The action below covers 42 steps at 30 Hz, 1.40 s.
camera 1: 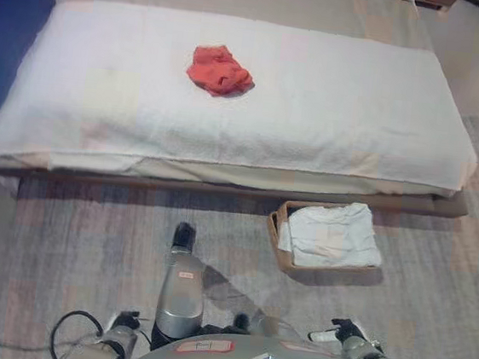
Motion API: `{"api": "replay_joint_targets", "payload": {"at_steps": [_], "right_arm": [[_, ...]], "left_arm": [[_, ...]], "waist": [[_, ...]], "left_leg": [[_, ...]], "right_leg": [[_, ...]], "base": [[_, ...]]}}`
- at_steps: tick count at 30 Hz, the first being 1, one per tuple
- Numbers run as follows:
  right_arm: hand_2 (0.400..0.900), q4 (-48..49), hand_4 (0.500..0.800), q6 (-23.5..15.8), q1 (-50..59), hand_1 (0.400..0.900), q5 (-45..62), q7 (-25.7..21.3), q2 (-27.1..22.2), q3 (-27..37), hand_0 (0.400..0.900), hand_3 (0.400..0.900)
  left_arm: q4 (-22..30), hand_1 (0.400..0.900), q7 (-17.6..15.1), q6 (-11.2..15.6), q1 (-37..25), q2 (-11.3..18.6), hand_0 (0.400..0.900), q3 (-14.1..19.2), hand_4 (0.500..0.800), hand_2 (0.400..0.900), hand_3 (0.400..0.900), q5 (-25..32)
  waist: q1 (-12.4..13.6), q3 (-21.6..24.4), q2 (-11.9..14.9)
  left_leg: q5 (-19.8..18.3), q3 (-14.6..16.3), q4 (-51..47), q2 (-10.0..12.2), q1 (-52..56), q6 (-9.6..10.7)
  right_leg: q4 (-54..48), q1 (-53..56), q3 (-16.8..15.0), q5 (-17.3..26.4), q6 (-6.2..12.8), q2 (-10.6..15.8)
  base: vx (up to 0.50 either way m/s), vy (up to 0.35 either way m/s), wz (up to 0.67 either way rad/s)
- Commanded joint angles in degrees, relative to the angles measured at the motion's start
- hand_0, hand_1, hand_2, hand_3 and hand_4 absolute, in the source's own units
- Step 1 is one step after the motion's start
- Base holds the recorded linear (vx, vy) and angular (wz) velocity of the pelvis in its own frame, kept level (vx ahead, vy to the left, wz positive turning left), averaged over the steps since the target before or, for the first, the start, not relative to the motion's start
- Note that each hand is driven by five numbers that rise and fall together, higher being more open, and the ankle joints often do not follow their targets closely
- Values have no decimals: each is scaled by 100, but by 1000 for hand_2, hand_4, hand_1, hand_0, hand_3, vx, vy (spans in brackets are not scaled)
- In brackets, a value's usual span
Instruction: Put the clothes on the bed into the basket.
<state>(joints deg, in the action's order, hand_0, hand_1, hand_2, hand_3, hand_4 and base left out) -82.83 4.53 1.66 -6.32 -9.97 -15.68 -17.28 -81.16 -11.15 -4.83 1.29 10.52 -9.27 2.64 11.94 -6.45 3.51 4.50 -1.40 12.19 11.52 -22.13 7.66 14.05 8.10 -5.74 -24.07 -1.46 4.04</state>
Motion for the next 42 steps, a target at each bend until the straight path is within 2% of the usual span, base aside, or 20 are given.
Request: {"api": "replay_joint_targets", "payload": {"at_steps": [1, 3, 5, 7, 8, 9, 10, 11, 13, 15, 16, 18, 19, 20, 26, 28, 33, 37, 39, 42], "right_arm": [[900, 371, 800, -26, 116, 900, -2, -8, -191, -87, 900, 900], [900, 403, 800, -22, 140, 900, 106, -14, -219, -50, 900, 900], [900, 480, 800, -28, 191, 900, 181, -35, -228, -34, 900, 900], [900, 452, 800, -22, 229, 900, 168, -23, -236, -57, 900, 900], [900, 417, 800, -31, 218, 900, 150, -19, -223, -65, 900, 900], [900, 351, 800, -15, 176, 900, 142, -41, -186, -38, 900, 900], [900, 309, 800, -14, 143, 900, 148, -18, -175, -25, 900, 900], [900, 309, 800, -14, 144, 900, 148, -18, -177, -25, 900, 900], [900, 184, 800, 25, 69, 900, 142, 24, -159, 20, 900, 900], [900, 176, 800, 30, 40, 900, 54, 27, -180, -4, 900, 900], [900, 228, 800, 35, 93, 900, -116, -18, -216, -106, 900, 900], [900, 250, 800, 20, 111, 900, -204, -35, -222, -193, 900, 900], [900, 346, 800, 14, 253, 900, -277, -131, -289, -250, 900, 900], [900, 500, 800, -15, 368, 900, -301, -212, -354, -275, 900, 900], [900, 1383, 800, -154, 1743, 900, -528, -432, -1007, -646, 900, 900], [900, 1828, 800, -133, 2555, 900, -621, -529, -1257, -948, 900, 900], [900, 2325, 800, -45, 3711, 900, -761, -732, -1435, -1340, 900, 900], [900, 1616, 800, 23, 5300, 900, -704, -680, -1395, -1933, 900, 900], [900, 911, 800, 59, 6080, 900, -647, -672, -1346, -2193, 900, 900], [900, 675, 800, 93, 6484, 900, -689, -706, -1388, -2326, 900, 900]], "left_arm": [[213, 900, -73, 138, -296, 673, 900, 4, 800, 900, 900, -48], [278, 900, -17, 139, -342, 752, 900, -48, 800, 900, 900, -87], [271, 900, 46, 120, -409, 780, 900, -142, 800, 900, 900, -191], [265, 900, 60, 128, -508, 820, 900, -203, 800, 900, 900, -266], [261, 900, 69, 140, -543, 832, 900, -199, 800, 900, 900, -254], [264, 900, 71, 133, -608, 817, 900, -237, 800, 900, 900, -261], [268, 900, 93, 148, -628, 791, 900, -276, 800, 900, 900, -294], [268, 900, 93, 148, -630, 789, 900, -275, 800, 900, 900, -294], [247, 900, 166, 156, -644, 740, 900, -331, 800, 900, 900, -420], [208, 900, 202, 171, -610, 694, 900, -323, 800, 900, 900, -491], [168, 900, 207, 161, -553, 665, 900, -302, 800, 900, 900, -527], [174, 900, 199, 154, -516, 675, 900, -340, 800, 900, 900, -588], [173, 900, 152, 170, -503, 665, 900, -310, 800, 900, 900, -572], [184, 900, 87, 183, -472, 638, 900, -302, 800, 900, 900, -574], [294, 900, -84, 313, -298, 507, 900, -399, 800, 900, 900, -493], [263, 900, -163, 318, -335, 481, 900, -482, 800, 900, 900, -380], [214, 900, -312, 301, -393, 336, 900, -617, 800, 900, 900, -214], [146, 900, -394, 276, -549, 312, 900, -793, 800, 900, 900, 32], [153, 900, -476, 302, -644, 360, 900, -875, 800, 900, 900, 205], [167, 900, -500, 309, -665, 369, 900, -892, 800, 900, 900, 328]], "waist": [[40, 377, 469], [40, 414, 452], [-57, 420, 409], [-262, 319, 298], [-368, 256, 228], [-567, 112, 64], [-690, 49, 12], [-699, 50, 5], [-940, -62, -38], [-1062, -160, 5], [-1054, -223, 53], [-1065, -244, 108], [-998, -282, 141], [-984, -261, 153], [-877, -201, -11], [-820, -246, -54], [-750, -357, -86], [-567, -551, -36], [-354, -733, -8], [-248, -854, -23]], "left_leg": [[1309, 67, -618, -523, -555, -136], [1082, 64, -732, -783, -366, -375], [864, 107, -966, -1001, -27, -565], [700, 42, -1268, -1118, 443, -663], [607, -13, -1379, -1164, 708, -676], [446, -161, -1485, -1181, 1131, -636], [354, -266, -1547, -1222, 1370, -632], [360, -277, -1547, -1219, 1365, -631], [138, -492, -1623, -1295, 1844, -650], [-40, -603, -1586, -1403, 2145, -680], [-197, -686, -1482, -1490, 2300, -702], [-295, -757, -1399, -1586, 2352, -726], [-365, -761, -1370, -1621, 2414, -741], [-392, -769, -1378, -1626, 2410, -738], [-283, -791, -1549, -1455, 2155, -595], [-171, -788, -1671, -1348, 2009, -543], [-69, -829, -1719, -1264, 1751, -479], [83, -933, -1719, -1242, 1369, -382], [211, -1074, -1719, -1239, 1067, -311], [293, -1210, -1719, -1236, 889, -266]], "right_leg": [[-45, 924, 78, 3256, 1021, 963], [299, 638, 159, 3899, 1001, 933], [455, 453, 394, 4199, 1004, 953], [384, -155, 625, 3661, 922, 793], [146, -360, 906, 3322, 907, 774], [-408, -663, 1298, 2586, 851, 594], [-739, -841, 1325, 2461, 846, 468], [-753, -836, 1337, 2473, 845, 462], [-1230, -1254, 1125, 2637, 894, 344], [-1529, -1490, 1071, 2994, 984, 331], [-1536, -1631, 1253, 3198, 1057, 421], [-1415, -1538, 1204, 3151, 1017, 392], [-1362, -1454, 1369, 3168, 1020, 467], [-1365, -1426, 1379, 3196, 1010, 479], [-1719, -1477, 1450, 3322, 999, 409], [-1736, -1594, 1421, 3302, 967, 360], [-1767, -1771, 1435, 3300, 940, 325], [-1773, -2023, 1541, 3349, 935, 336], [-1808, -2172, 1693, 3389, 926, 338], [-1816, -2266, 1814, 3397, 921, 344]], "base": [[448, 326, 59], [426, 310, 36], [458, 334, 17], [486, 276, 34], [663, 233, 85], [666, 156, 109], [488, 89, 93], [354, 34, 80], [417, 34, 77], [439, -10, 63], [325, -42, 44], [207, -54, 45], [181, -84, 41], [147, -141, 24], [67, -78, 9], [24, -50, -8], [-14, -18, -1], [-93, -50, 16], [-102, -92, 42], [-60, -54, 40]]}}
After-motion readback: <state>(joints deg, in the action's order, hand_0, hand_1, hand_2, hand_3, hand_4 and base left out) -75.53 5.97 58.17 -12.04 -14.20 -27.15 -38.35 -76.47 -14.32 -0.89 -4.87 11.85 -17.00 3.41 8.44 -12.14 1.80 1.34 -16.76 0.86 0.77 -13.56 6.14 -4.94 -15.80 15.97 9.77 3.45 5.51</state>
